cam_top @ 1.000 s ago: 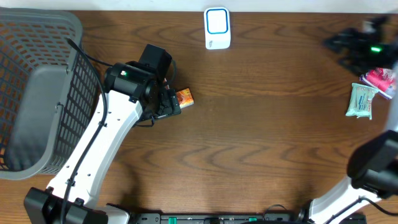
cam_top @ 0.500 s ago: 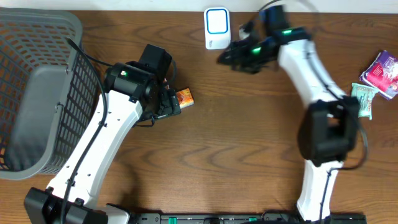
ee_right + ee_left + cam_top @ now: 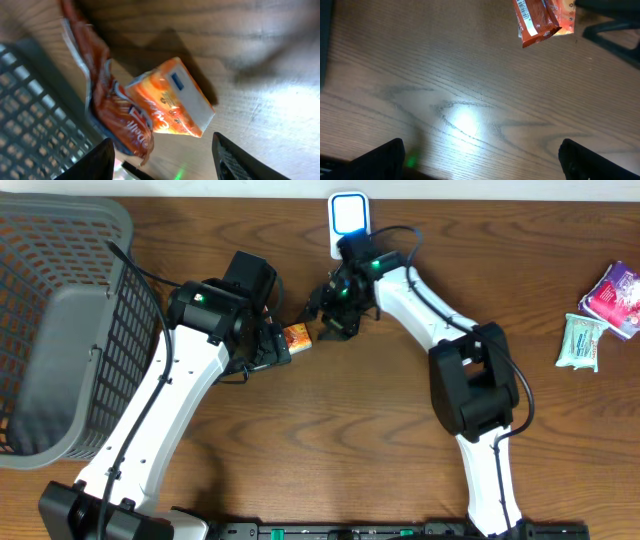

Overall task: Scan the item barcode
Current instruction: 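Reach the right gripper to the orange packs near the left gripper, then grasp the small orange box pack with the right gripper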

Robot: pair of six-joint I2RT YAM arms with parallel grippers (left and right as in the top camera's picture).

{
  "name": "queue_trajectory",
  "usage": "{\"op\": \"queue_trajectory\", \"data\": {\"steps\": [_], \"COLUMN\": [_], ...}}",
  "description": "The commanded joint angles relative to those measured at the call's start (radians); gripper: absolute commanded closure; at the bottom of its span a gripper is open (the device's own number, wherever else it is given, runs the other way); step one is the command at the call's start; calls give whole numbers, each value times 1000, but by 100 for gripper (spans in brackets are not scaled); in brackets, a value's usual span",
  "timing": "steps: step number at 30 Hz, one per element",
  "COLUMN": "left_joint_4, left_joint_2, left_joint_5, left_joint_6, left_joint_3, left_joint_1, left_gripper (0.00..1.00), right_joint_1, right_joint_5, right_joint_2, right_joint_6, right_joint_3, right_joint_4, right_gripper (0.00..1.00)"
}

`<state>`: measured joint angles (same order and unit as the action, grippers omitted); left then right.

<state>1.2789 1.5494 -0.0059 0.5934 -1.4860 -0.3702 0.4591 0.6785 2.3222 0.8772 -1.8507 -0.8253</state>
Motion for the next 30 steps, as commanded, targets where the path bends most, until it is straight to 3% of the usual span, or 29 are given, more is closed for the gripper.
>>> {"op": "queue_trajectory", "data": {"steps": [1,7,19,23,26,30], "left_joint_4": [4,4,4,4,4,4], "left_joint_2": [6,6,6,6,6,6], "left_joint_5": [-6,-6,-6,-6,-6,-6], "left_joint_6": [-17,-17,-17,-17,-16,-17], "left_joint_3": [0,0,0,0,0,0], "left_joint_1": [1,1,1,1,1,1], "left_gripper": [2,2,2,2,2,2], "right_joint_1": [38,81,122,114,106,75], "right_joint_5": [-79,-159,-286,-320,-353,-382], "right_joint_2": [34,34,35,35,35,35], "right_joint_6": [171,351,416,382,330,149], "right_joint_3": [5,8,8,8,14,15], "right_joint_4": [-5,-1,2,-8,-9,-20], "right_gripper": [42,46,54,56,67,81]}}
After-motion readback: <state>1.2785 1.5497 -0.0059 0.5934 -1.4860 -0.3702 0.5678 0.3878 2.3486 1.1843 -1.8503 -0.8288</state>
